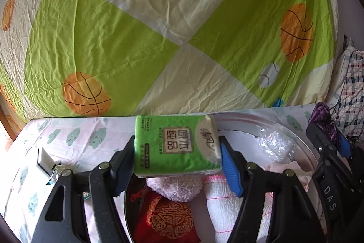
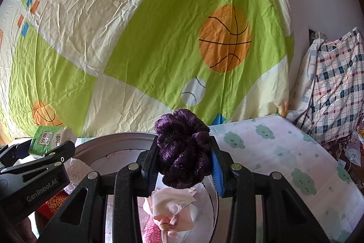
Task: Organize soft objects
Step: 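Hold the purple scrunchie and green tissue pack above the tin with both grippers, then open both grippers to drop the scrunchie and tissue pack into the tin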
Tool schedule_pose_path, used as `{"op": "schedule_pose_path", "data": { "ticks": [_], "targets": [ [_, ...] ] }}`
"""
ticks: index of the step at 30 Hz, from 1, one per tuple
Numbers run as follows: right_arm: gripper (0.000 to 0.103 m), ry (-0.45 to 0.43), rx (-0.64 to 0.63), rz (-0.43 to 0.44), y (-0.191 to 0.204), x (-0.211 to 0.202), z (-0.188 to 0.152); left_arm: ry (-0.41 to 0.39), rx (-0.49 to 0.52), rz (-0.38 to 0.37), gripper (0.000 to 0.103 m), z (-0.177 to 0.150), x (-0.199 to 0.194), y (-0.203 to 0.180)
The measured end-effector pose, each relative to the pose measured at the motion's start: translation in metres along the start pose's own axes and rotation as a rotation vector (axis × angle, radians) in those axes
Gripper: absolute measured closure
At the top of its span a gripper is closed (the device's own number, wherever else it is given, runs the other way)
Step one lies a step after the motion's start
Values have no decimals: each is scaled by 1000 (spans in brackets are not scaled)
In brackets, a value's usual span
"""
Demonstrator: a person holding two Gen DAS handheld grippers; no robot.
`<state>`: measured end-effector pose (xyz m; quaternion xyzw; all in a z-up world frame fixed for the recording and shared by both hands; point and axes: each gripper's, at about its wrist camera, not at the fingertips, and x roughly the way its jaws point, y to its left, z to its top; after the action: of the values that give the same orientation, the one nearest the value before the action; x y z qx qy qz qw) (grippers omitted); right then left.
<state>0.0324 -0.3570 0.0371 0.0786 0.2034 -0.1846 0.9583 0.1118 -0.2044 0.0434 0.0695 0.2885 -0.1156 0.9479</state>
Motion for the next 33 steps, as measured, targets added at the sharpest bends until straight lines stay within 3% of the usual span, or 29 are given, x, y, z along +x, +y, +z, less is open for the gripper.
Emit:
{"op": "schedule_pose_path", "data": {
  "ticks": [10,24,26,28,31,33],
  "targets": [
    [61,93,-1,53,1,16,-3,93,34,35,35,2,24,-3],
    [60,124,2,151,4,20,-3,178,54,46,32,-1,39,-4],
    [58,131,1,173,4,22,-3,186,67,45,24,-1,40,-6],
    [49,133,13,198,2,22,-3,187,80,46,0,-2,39,-9],
    [33,119,60,210,-5,21,-3,119,100,72,0,-1,28,-14],
    [27,97,100,224,-11,18,-2,83,122,87,0,-3,22,-16]
  ]
}}
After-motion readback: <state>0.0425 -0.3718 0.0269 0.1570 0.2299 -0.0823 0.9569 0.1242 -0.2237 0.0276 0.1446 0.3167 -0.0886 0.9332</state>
